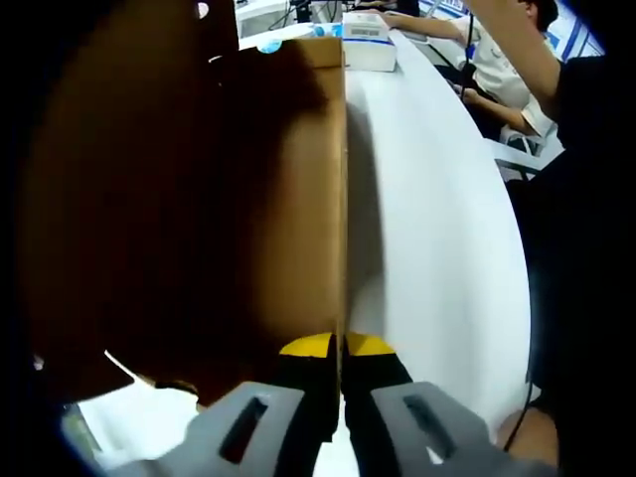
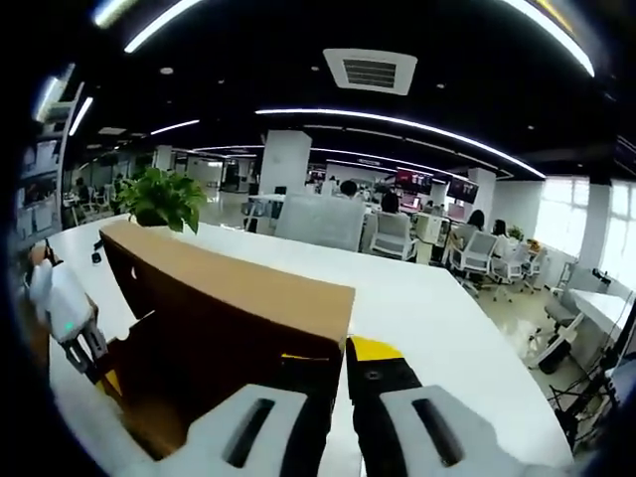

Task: Operate the shoe box by opening the lid, removing the specified soft item, and placing it in the target area until the item is outside and the box remains undamaged.

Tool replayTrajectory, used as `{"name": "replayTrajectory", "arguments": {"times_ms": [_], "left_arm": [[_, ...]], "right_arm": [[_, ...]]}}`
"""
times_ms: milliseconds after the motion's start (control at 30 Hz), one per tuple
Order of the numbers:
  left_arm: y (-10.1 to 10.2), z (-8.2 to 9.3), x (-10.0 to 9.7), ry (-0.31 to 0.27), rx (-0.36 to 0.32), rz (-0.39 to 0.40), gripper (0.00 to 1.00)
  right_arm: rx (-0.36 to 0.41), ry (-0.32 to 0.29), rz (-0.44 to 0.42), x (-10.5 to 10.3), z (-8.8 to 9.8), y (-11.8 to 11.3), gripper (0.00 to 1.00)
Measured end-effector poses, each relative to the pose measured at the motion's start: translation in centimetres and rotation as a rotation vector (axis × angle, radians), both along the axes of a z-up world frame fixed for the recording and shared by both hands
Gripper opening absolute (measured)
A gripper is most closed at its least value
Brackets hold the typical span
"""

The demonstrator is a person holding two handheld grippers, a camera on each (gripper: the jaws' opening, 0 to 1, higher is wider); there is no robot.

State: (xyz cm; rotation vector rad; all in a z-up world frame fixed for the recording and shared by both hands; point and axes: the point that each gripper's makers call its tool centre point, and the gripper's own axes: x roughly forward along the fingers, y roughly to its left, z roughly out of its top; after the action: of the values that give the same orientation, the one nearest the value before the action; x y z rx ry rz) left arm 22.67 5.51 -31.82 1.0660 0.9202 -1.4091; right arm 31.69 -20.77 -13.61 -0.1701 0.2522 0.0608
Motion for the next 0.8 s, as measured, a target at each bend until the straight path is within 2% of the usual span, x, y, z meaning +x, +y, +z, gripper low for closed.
{"name": "replayTrajectory", "arguments": {"times_ms": [200,800], "left_arm": [[0.0,0.0,-0.2,0.000,0.000,-0.001,0.02],[0.1,0.0,-0.1,0.002,-0.001,-0.001,0.02]], "right_arm": [[0.004,-0.024,0.002,-0.4,-0.2,0.1,0.02],[0.017,-0.044,0.005,-1.5,-0.9,0.1,0.02]]}}
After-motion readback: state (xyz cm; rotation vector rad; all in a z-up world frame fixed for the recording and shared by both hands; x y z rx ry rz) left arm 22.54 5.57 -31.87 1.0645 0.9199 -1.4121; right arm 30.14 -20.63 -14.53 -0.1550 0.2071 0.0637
